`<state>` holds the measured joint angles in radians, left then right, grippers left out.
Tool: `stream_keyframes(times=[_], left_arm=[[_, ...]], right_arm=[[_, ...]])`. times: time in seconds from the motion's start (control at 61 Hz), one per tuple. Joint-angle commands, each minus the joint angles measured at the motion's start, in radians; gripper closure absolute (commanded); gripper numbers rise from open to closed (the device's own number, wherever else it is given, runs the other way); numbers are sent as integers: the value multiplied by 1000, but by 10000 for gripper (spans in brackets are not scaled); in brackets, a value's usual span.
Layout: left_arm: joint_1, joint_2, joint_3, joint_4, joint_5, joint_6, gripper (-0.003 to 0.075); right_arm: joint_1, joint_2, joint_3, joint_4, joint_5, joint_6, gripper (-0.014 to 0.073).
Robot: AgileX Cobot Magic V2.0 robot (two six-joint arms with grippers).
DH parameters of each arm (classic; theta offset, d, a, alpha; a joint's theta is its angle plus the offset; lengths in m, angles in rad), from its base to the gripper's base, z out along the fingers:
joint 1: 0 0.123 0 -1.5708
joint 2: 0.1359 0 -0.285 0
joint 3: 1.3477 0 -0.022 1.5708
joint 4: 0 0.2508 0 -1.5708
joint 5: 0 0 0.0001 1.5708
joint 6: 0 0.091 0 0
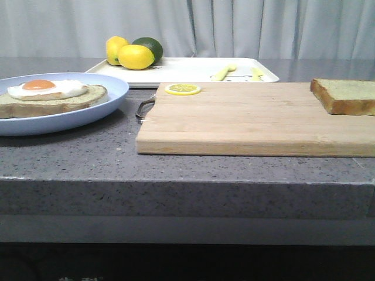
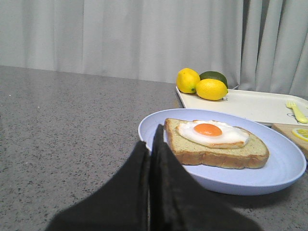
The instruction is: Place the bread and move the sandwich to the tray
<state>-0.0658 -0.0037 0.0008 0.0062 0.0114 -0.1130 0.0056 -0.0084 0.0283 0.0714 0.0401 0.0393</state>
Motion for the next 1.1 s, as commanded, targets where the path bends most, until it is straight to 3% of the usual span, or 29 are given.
stream_keyframes(times=[0.0, 0.853, 1.083], left_arm=[[2, -20, 6, -6, -81, 3, 738], [2, -20, 6, -6, -101, 3, 738], [2, -19, -102, -12, -51, 3, 738]], right_arm=[[-5, -23, -4, 3, -86, -5, 662], [-5, -23, -5, -10, -86, -5, 662], [-5, -23, -91, -17, -19, -5, 662]])
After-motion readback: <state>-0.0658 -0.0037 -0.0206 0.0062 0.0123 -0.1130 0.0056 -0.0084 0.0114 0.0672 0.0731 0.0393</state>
